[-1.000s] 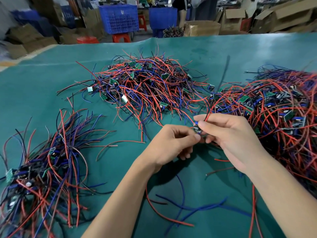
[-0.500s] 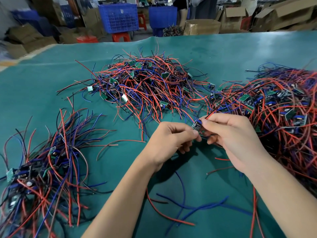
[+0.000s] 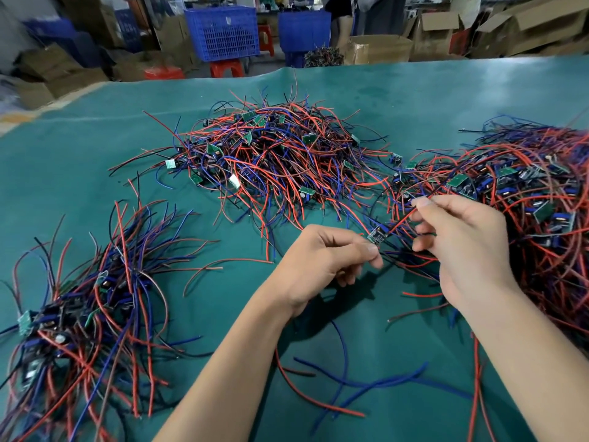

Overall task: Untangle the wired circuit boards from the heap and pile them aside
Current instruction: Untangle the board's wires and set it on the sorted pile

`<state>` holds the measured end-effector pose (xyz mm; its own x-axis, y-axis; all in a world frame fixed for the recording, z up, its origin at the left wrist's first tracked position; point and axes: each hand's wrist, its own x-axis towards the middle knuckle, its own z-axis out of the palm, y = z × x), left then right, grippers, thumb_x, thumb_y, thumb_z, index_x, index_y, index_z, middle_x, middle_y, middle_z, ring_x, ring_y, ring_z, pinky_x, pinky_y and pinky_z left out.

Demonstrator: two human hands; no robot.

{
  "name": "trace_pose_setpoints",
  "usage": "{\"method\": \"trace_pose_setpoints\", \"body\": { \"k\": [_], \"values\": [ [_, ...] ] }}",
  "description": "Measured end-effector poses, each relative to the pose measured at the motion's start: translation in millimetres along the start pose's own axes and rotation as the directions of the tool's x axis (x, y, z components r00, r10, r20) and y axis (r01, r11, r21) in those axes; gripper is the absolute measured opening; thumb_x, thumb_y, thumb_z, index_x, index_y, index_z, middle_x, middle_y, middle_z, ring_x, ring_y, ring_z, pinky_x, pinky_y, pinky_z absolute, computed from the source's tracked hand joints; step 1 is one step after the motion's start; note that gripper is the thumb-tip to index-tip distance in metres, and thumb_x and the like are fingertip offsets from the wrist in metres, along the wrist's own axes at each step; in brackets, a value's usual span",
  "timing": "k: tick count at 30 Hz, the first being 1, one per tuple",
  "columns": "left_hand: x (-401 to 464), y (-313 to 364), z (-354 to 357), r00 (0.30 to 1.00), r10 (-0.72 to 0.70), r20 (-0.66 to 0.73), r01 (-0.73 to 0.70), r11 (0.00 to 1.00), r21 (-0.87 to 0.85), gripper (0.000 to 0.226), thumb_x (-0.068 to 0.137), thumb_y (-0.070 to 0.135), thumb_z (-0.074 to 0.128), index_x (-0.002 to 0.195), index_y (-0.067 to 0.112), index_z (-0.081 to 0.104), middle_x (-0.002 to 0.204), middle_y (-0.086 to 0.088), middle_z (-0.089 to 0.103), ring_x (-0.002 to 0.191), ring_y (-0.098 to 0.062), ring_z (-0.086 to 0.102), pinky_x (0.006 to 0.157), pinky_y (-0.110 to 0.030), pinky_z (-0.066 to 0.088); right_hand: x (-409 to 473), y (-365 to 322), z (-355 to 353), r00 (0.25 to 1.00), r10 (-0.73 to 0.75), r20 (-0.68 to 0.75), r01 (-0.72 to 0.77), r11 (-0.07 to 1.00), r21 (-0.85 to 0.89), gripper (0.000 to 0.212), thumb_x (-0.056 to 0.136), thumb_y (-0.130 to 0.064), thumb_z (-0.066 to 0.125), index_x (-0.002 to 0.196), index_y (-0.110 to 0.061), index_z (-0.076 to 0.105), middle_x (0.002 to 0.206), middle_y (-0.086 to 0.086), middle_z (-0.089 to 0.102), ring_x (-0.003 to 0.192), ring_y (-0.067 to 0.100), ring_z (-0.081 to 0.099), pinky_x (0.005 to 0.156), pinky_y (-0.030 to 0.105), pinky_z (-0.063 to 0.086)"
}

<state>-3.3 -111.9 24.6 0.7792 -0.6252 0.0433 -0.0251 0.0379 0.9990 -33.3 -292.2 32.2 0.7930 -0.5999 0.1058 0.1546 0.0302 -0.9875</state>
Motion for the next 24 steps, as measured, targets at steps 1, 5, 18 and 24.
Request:
{"method": "trace_pose_setpoints", "body": {
  "k": [1,5,18,24],
  "values": [
    [-0.2,0.7,0.3,1.0,0.003,0.005,-0.003,1.0,-0.004,0.018,0.086,0.022,0.067,0.074,0.011,0.075,0.055,-0.004,0.054,0.049,-0.01,0.045,0.049,-0.018,0.036,-0.2,-0.6,0.6,1.0,-0.003,-0.013,0.003,1.0,0.013,0.02,0.097,-0.004,0.066,0.079,-0.01,0.069,0.064,-0.002,0.063,0.055,0.007,0.052,0.042,0.021,0.044],
    [-1.0,2.0,-1.6,1.0,0.005,0.015,-0.005,1.0,-0.012,0.018,0.085,0.021,0.067,0.072,0.013,0.075,0.061,-0.013,0.052,0.051,-0.012,0.044,0.049,-0.019,0.036,4.5,-4.4,-3.3,0.996,-0.019,-0.093,0.027,0.996,0.086,0.017,0.097,-0.002,0.066,0.082,-0.011,0.065,0.073,0.003,0.059,0.052,0.006,0.051,0.042,0.02,0.043],
    [-0.4,2.7,-2.5,0.999,-0.023,-0.025,0.022,0.998,-0.051,0.022,0.078,0.018,0.059,0.059,0.014,0.069,0.053,-0.006,0.048,0.048,-0.015,0.04,0.046,-0.022,0.033,8.9,-1.3,-7.9,0.974,-0.092,-0.208,0.111,0.991,0.08,0.01,0.099,-0.004,0.061,0.1,-0.014,0.06,0.08,0.005,0.059,0.049,0.009,0.051,0.041,0.022,0.041],
    [2.5,0.6,-4.1,0.995,-0.027,-0.1,0.017,0.995,-0.097,0.024,0.077,0.018,0.056,0.056,0.015,0.068,0.053,-0.004,0.046,0.047,-0.013,0.037,0.045,-0.022,0.03,-0.8,-2.4,-0.3,0.998,0.055,0.005,-0.056,0.997,0.056,0.014,0.101,-0.01,0.061,0.088,-0.013,0.065,0.069,0.008,0.063,0.048,0.015,0.049,0.04,0.024,0.039]
  ]
}}
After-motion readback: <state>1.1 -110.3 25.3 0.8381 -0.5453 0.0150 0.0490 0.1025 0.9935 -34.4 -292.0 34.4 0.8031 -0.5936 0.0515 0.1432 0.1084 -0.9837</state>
